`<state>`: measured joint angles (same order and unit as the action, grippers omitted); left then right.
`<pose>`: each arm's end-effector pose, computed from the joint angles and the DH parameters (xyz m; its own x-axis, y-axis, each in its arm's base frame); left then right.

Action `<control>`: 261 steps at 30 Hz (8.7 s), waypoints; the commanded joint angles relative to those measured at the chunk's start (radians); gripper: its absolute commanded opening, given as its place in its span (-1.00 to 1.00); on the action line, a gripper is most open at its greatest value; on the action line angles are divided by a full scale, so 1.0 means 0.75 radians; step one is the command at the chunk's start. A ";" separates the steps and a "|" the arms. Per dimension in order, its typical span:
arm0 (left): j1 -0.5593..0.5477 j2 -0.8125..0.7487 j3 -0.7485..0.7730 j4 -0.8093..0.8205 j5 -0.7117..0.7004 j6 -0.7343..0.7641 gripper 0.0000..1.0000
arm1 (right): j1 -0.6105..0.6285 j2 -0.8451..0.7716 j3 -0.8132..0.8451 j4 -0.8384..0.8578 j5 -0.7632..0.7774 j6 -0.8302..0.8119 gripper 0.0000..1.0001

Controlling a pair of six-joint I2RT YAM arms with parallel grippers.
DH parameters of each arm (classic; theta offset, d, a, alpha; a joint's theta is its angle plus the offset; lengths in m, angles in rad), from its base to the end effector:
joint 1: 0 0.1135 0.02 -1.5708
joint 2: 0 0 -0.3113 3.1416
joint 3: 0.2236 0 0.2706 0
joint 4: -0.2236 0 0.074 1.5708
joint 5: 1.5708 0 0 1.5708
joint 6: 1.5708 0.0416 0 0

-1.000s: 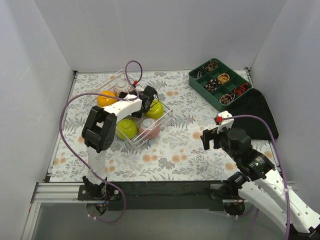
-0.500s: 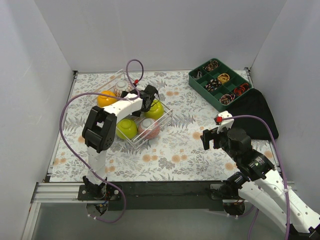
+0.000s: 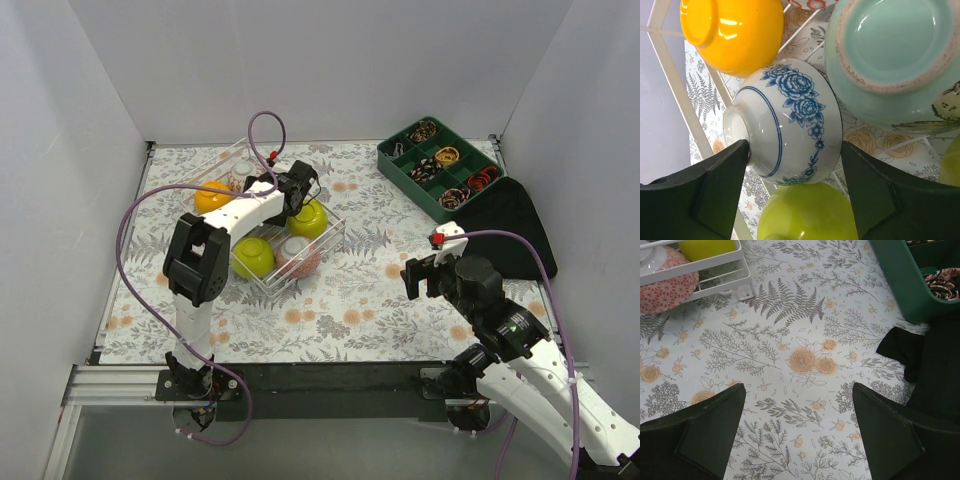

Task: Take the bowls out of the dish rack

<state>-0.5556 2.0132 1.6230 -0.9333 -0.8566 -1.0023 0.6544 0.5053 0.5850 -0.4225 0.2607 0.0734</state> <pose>0.3946 -0.2080 0.2518 -0.6022 -0.2758 -0.7492 -0.5928 0.7831 0.1881 0.0965 0.0605 0.3066 -0.2950 -0.1370 -0.9456 -0.3749 0.9269 -0.0173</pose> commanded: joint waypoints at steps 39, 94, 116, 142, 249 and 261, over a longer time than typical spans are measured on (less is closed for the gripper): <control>-0.008 -0.367 -0.039 0.138 0.140 -0.058 -0.65 | -0.001 0.283 0.104 0.461 -0.685 0.131 0.89; 0.062 -0.567 0.106 0.101 0.563 -0.453 -0.92 | 0.097 1.987 0.928 1.975 -1.166 0.679 0.52; 0.064 -1.013 0.043 0.195 0.576 -0.308 0.74 | 0.097 1.599 0.777 1.575 -1.125 0.491 -0.97; 0.064 -1.684 -0.644 -0.079 0.698 -0.330 0.96 | 0.011 1.134 0.813 -0.306 0.016 -0.280 -0.97; 0.291 -0.347 -0.241 0.191 0.433 -0.139 0.92 | -0.048 0.359 0.261 0.064 -0.092 -0.141 0.77; 0.319 -0.267 -0.154 0.205 0.259 -0.032 0.95 | -0.048 0.355 0.253 0.048 -0.106 -0.169 0.77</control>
<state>-0.3256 1.8259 1.4391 -0.7708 -0.5648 -1.0668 0.6220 0.7891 0.7860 -0.4107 0.1768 -0.0402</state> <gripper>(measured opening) 0.966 0.885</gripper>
